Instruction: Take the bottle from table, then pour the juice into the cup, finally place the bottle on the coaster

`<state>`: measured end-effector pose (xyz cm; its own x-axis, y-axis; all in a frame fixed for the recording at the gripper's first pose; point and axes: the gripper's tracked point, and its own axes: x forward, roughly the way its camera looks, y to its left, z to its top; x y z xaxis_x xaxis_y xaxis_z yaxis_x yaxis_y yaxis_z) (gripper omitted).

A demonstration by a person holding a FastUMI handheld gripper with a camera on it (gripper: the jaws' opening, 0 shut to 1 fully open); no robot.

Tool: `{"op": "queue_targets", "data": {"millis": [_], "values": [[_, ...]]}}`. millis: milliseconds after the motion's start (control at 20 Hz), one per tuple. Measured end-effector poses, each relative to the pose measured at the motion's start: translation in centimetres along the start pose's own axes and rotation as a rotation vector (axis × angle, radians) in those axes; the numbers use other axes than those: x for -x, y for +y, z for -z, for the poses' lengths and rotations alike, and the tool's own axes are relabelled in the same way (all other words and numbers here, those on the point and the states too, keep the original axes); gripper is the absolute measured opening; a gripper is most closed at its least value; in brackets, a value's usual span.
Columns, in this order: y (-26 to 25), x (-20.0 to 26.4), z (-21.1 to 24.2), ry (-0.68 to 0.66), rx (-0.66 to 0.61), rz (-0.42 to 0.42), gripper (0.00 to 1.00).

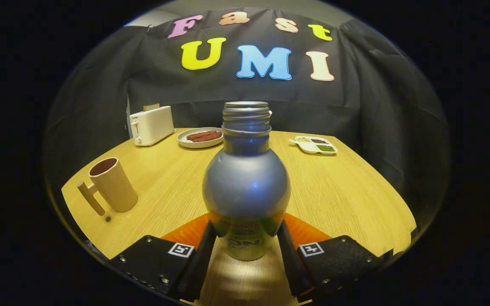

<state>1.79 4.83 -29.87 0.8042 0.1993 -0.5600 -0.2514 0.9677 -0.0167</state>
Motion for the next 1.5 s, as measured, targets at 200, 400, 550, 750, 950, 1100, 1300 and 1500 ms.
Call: {"op": "queue_targets", "data": {"millis": [200,400,550,750,950,1100,1300,1500], "values": [[0.4,0.0,-0.6,0.007,0.049,-0.001,0.71],[0.8,-0.4,-1.5,0.031,0.205,0.031,0.71],[1.3,-0.6,-2.5,0.038,0.309,0.036,0.71],[2.7,-0.9,-3.5,0.041,0.380,0.022,0.71],[4.2,-0.9,-4.9,0.031,0.465,0.023,0.71],[5.5,-1.2,-5.8,0.023,0.524,0.016,0.71],[7.3,-1.4,-6.7,0.021,0.594,-0.002,0.71],[9.0,-1.6,-7.1,0.038,0.667,-0.019,0.71]]}}
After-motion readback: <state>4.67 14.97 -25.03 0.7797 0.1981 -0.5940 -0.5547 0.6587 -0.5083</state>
